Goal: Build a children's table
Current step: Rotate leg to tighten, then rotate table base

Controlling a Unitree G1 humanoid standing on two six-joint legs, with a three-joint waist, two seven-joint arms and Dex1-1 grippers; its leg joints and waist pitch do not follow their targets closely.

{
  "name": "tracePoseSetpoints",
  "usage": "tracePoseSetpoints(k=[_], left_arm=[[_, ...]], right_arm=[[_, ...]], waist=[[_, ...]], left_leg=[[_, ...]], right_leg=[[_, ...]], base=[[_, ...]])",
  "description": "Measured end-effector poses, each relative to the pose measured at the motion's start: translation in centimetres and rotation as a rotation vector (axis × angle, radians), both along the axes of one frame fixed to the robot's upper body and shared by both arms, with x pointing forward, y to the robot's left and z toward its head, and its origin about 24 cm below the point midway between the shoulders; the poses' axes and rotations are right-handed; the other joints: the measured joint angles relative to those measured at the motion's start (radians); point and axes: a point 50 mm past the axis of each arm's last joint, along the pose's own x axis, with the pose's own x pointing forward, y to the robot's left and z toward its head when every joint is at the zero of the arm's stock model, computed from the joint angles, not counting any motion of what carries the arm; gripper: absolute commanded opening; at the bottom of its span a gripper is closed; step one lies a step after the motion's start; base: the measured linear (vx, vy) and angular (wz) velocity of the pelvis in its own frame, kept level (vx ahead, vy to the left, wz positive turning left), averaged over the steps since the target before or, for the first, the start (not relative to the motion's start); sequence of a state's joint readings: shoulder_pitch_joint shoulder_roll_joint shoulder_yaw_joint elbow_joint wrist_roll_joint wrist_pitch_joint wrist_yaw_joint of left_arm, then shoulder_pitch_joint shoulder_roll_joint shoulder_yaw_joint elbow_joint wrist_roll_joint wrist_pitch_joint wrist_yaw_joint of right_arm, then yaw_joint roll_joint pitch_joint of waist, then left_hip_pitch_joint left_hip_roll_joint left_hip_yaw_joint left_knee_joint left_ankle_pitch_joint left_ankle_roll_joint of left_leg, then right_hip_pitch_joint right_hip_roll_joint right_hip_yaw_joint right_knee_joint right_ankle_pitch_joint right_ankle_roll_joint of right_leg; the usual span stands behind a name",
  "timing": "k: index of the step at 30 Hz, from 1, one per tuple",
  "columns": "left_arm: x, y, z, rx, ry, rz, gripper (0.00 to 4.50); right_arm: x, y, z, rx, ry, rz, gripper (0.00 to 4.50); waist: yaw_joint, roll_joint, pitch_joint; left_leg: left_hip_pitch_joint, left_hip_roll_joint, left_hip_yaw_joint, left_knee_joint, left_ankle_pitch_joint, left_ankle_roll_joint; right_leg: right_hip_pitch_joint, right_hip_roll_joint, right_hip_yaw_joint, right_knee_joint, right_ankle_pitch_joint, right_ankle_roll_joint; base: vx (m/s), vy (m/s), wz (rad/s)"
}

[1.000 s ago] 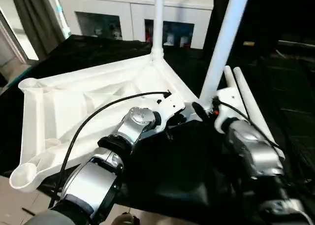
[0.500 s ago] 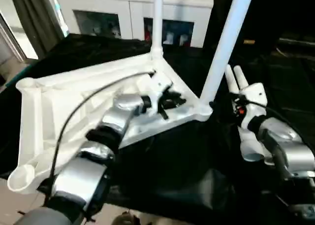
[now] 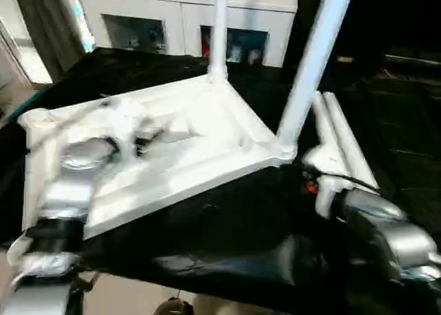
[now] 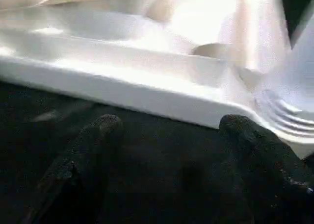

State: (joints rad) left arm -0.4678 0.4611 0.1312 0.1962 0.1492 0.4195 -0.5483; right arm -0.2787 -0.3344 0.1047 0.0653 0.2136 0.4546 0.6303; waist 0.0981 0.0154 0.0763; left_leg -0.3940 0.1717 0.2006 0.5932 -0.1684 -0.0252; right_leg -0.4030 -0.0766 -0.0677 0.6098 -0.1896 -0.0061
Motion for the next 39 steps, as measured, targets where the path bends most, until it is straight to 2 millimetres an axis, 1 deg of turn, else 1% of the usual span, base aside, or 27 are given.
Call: tracePoseSetpoints(k=[1,3,5,6,9,13,15,18,20,22,24,27,30,35,37,39], left_arm=[[-0.5,0.7,0.1,0.033,0.007,0.037,2.47],[-1.7,2.1,0.1,0.100,0.039,0.104,2.47],[-2.6,2.8,-0.3,0.140,0.087,0.153,2.47],[-2.9,3.0,-0.6,0.146,0.109,0.168,2.47],[-3.9,4.2,-2.0,0.233,0.190,0.210,2.47],[-4.1,5.0,-2.5,0.270,0.213,0.244,2.47],[-4.2,5.2,-2.6,0.287,0.229,0.245,2.47],[-4.0,5.0,-3.5,0.291,0.275,0.208,2.47],[-3.9,5.0,-3.4,0.286,0.287,0.183,2.47],[-3.7,4.7,-3.3,0.256,0.329,0.116,2.47],[-3.8,3.9,-3.4,0.214,0.376,0.023,2.47],[-4.0,2.5,-3.5,0.161,0.437,-0.111,2.47],[-4.3,0.7,-3.8,0.110,0.496,-0.262,2.47],[-4.8,-1.5,-4.1,0.053,0.555,-0.474,2.47],[-4.6,-2.4,-4.0,0.052,0.561,-0.541,2.47],[-3.8,-3.3,-4.2,0.045,0.555,-0.582,2.47]], right_arm=[[0.3,0.3,-0.3,-0.009,0.007,-0.033,3.56],[0.9,0.9,-1.1,-0.035,0.028,-0.086,3.56],[1.3,1.1,-1.8,-0.059,0.048,-0.139,3.56],[1.5,1.2,-1.9,-0.061,0.053,-0.151,3.56],[2.2,2.2,-1.9,-0.069,0.051,-0.182,3.56],[2.7,2.7,-1.8,-0.073,0.045,-0.198,3.56],[2.9,3.0,-1.9,-0.068,0.044,-0.205,3.56],[3.3,3.1,-2.0,-0.074,0.039,-0.206,3.56],[3.3,3.1,-2.1,-0.085,0.036,-0.209,3.56],[3.7,3.3,-2.4,-0.093,0.046,-0.213,3.56],[4.0,3.3,-2.3,-0.100,0.039,-0.224,3.56],[4.4,3.5,-2.1,-0.102,0.035,-0.230,3.56],[4.7,3.9,-1.9,-0.090,0.019,-0.222,3.56],[5.0,4.1,-1.8,-0.090,0.013,-0.219,3.56],[5.1,3.9,-1.7,-0.094,0.008,-0.224,3.56],[5.2,3.8,-1.7,-0.101,-0.003,-0.227,3.56]], waist=[[-0.006,0.000,0.000],[-0.012,-0.001,0.001],[-0.009,0.000,0.001],[-0.007,0.000,0.001],[-0.008,-0.003,0.004],[-0.008,-0.006,0.006],[-0.009,-0.006,0.007],[-0.010,-0.005,0.007],[-0.010,-0.005,0.007],[-0.008,-0.004,0.008],[-0.007,-0.003,0.008],[-0.007,-0.002,0.008],[-0.009,-0.003,0.008],[-0.010,-0.003,0.008],[-0.010,-0.003,0.008],[-0.010,-0.003,0.008]], left_leg=[[0.000,0.000,-0.001,0.000,0.000,0.000],[0.000,0.000,-0.002,-0.001,0.000,-0.001],[0.000,0.000,-0.002,-0.002,0.000,-0.001],[0.000,0.000,-0.002,-0.003,0.000,-0.001],[-0.001,0.000,-0.001,-0.005,0.000,-0.001],[-0.001,0.000,-0.001,-0.005,0.000,-0.001],[-0.001,-0.001,-0.001,-0.006,0.000,-0.002],[-0.001,-0.001,-0.001,-0.006,0.000,-0.002],[0.000,-0.001,-0.001,-0.006,0.000,-0.002],[0.000,-0.001,-0.001,-0.006,0.000,-0.002],[0.000,-0.002,-0.001,-0.006,0.000,-0.002],[0.000,-0.002,0.000,-0.006,0.000,-0.002],[0.000,-0.002,0.000,-0.006,0.000,-0.002],[0.000,-0.002,0.000,-0.006,0.001,-0.002],[0.000,-0.002,0.000,-0.006,0.001,-0.002],[0.001,-0.002,0.000,-0.006,0.001,-0.003]], right_leg=[[0.000,0.000,-0.001,0.000,0.000,0.000],[-0.001,0.000,0.000,0.000,0.000,0.000],[-0.002,0.000,-0.001,0.000,0.000,0.000],[-0.002,0.000,0.000,0.000,0.000,0.000],[-0.003,0.001,0.000,0.000,0.001,-0.002],[-0.003,0.001,0.000,0.000,0.001,-0.002],[-0.003,0.001,0.001,-0.001,0.001,-0.002],[-0.003,0.001,0.001,-0.001,0.001,-0.002],[-0.003,0.001,0.001,0.000,0.001,-0.002],[-0.003,0.001,0.001,0.000,0.001,-0.003],[-0.003,0.001,0.002,0.000,0.001,-0.003],[-0.003,0.001,0.003,0.000,0.002,-0.003],[-0.003,0.001,0.003,0.000,0.002,-0.003],[-0.003,0.001,0.003,0.000,0.002,-0.003],[-0.003,0.001,0.003,0.001,0.002,-0.003],[-0.003,0.001,0.003,0.002,0.002,-0.003]], base=[[0.000,0.000,0.00],[0.000,0.000,0.00],[0.000,0.000,0.00],[0.000,0.000,0.00],[0.000,0.000,0.00],[0.000,0.000,0.00],[0.000,0.000,0.00],[0.000,0.000,0.00],[0.000,0.000,0.00],[0.000,0.000,0.00],[0.000,0.000,0.00],[0.000,0.000,0.00],[0.000,0.000,0.00],[0.000,0.000,0.00],[0.000,0.000,0.00],[0.000,0.000,0.00]])
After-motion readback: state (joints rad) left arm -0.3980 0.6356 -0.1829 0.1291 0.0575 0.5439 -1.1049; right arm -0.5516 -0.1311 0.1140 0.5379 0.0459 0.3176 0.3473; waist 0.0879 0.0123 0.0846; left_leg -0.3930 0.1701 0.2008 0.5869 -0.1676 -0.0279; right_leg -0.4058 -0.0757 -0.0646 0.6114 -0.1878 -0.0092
